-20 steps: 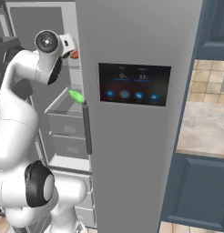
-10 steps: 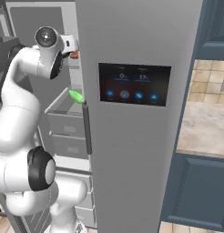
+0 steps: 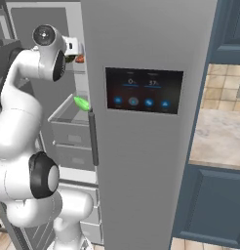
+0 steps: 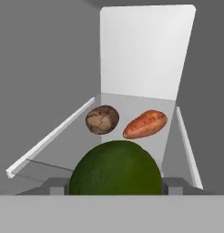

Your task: Take the corn and lime from the second highest rack and move them to the highest rack where the potato and sweet potato are located, to maximize freezer space. Close the freezer door after rearranging.

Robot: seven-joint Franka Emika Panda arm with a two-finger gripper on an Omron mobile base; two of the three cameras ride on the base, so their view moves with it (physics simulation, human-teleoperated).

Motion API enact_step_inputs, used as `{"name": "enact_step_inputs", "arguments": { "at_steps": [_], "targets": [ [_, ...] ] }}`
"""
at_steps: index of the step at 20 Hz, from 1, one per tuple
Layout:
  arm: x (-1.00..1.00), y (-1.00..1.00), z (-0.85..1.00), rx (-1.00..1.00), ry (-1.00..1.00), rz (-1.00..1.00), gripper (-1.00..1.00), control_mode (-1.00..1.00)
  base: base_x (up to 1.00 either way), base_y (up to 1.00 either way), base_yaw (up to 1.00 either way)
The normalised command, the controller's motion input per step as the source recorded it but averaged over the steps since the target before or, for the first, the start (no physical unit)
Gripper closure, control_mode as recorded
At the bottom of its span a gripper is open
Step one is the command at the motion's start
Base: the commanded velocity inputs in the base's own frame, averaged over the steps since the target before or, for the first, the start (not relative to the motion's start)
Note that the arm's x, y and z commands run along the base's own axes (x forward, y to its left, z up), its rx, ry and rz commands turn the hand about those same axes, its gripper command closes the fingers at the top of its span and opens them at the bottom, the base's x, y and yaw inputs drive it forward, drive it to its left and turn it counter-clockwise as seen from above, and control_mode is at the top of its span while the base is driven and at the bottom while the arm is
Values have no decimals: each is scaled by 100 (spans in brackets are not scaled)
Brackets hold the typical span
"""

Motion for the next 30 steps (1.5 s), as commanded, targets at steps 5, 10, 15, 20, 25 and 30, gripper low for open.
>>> {"name": "enact_step_inputs", "arguments": {
  "at_steps": [5,10,15,20,25,30],
  "targets": [
    [0,2,-12,7,-2,-3,100,-100,0,0,0],
    [18,6,-1,10,0,-1,100,-100,0,0,0],
    [24,5,-5,11,0,0,100,-100,0,0,0],
    [15,8,-17,12,1,-2,100,-100,0,0,0],
    [8,14,-17,6,1,-4,100,-100,0,0,0],
    [38,5,-20,4,3,-6,100,-100,0,0,0]
  ]
}}
